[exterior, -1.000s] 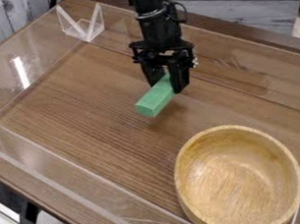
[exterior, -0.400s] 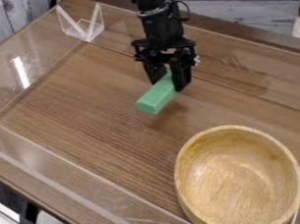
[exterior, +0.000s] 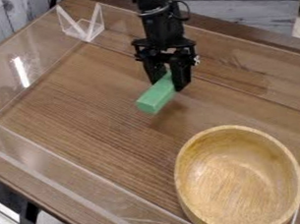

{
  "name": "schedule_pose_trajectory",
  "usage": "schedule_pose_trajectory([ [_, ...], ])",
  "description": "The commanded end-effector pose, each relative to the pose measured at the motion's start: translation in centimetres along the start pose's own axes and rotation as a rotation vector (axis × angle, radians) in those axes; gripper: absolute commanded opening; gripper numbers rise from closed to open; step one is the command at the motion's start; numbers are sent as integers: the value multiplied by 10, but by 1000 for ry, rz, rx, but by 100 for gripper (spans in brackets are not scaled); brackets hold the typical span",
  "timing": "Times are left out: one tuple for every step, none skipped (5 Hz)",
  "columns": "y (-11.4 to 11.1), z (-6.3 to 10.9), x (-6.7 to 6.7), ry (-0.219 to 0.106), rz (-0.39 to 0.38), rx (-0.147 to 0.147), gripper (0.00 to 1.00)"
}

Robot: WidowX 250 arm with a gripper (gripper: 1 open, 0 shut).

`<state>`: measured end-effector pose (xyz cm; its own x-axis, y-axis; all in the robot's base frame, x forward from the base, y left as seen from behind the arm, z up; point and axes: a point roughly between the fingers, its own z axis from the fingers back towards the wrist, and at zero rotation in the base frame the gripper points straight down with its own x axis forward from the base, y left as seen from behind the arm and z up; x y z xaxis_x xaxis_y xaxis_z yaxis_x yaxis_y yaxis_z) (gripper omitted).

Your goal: Remove the green block from inside the brown bowl and put it on the table

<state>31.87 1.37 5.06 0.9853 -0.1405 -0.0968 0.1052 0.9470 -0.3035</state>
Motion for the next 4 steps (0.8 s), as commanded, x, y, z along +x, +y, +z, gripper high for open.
schedule_pose_trajectory([
  [-2, 17, 11, -57, -23, 17, 0],
  [1, 17, 12, -58, -21, 14, 0],
  [3, 17, 13, -59, -19, 10, 0],
  [5, 17, 14, -59, -17, 6, 0],
])
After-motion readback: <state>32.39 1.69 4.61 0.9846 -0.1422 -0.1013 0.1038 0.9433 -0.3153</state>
